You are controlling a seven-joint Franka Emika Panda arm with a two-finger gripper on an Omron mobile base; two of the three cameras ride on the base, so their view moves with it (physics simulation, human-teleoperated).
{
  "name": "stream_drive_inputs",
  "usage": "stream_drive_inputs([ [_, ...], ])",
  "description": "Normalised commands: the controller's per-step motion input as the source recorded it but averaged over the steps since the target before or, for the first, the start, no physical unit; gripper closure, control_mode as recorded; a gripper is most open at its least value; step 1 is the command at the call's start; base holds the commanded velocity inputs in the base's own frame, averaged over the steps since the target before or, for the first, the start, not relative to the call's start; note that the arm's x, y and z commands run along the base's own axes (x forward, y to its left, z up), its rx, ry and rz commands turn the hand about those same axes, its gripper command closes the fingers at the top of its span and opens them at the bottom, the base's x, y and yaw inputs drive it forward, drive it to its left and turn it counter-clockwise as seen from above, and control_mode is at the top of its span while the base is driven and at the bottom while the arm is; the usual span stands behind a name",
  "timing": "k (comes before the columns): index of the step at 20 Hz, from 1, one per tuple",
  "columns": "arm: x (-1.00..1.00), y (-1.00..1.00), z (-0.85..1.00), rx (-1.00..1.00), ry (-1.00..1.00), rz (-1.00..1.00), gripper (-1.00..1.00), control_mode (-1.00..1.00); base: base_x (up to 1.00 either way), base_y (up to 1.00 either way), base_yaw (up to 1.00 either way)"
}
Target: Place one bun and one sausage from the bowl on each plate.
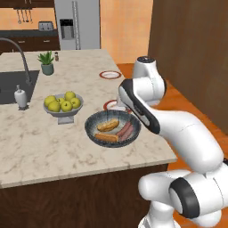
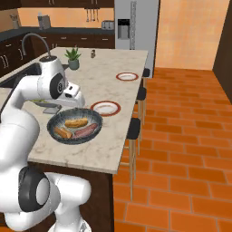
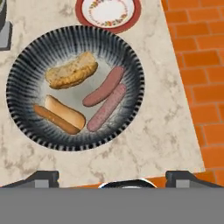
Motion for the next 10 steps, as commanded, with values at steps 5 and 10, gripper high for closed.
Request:
stream_drive_inputs([
  [5, 0.54, 0.11, -0.84, 0.07, 0.03, -0.43, -1.00, -1.00, 0.00, 0.00, 0.00],
  [10, 0.64, -0.09, -0.75, -0.03, 0.14, -0.19, -1.00, -1.00, 0.00, 0.00, 0.00],
])
